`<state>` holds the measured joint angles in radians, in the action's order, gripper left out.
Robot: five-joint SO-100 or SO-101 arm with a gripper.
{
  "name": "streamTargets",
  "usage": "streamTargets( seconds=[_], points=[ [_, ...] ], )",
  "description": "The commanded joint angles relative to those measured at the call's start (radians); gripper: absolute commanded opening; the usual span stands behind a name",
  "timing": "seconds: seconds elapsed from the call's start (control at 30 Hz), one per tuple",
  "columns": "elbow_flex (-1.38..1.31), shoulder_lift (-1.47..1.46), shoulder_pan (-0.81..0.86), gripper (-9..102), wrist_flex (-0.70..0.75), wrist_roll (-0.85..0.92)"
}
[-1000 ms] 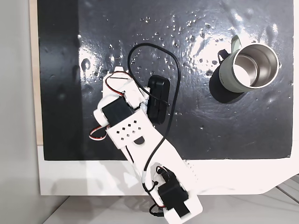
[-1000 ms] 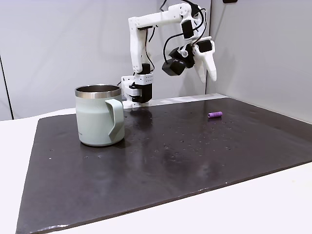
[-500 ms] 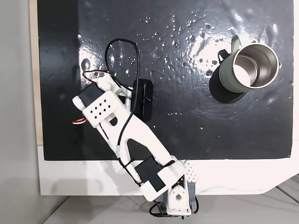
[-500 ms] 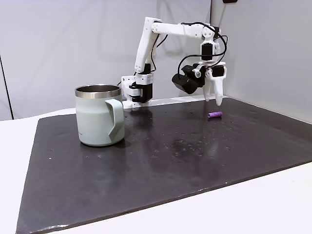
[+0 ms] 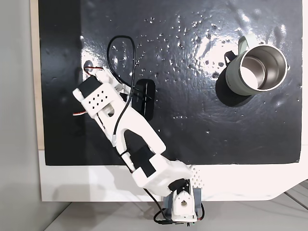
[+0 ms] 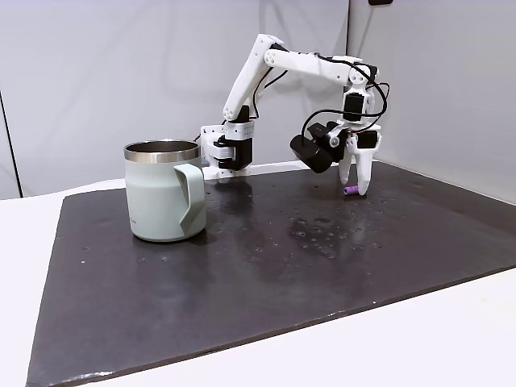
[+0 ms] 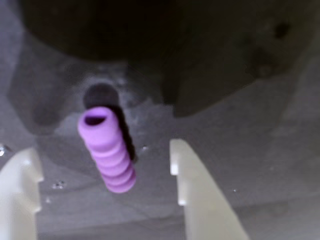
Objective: Grasp a pengrip and put it in the cup.
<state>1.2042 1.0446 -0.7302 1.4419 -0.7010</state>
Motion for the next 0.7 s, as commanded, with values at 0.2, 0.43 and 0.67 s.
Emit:
streamTargets(
  seconds=[0.2,0.43,0.67],
  points=[
    [-0.118,-0.052,0.020,23,0.029,0.003],
    [-0.118,-0.057,0.021,11,0.028,0.011],
    [-0.107,-0.052,0.055,0,0.028,0.006]
  ],
)
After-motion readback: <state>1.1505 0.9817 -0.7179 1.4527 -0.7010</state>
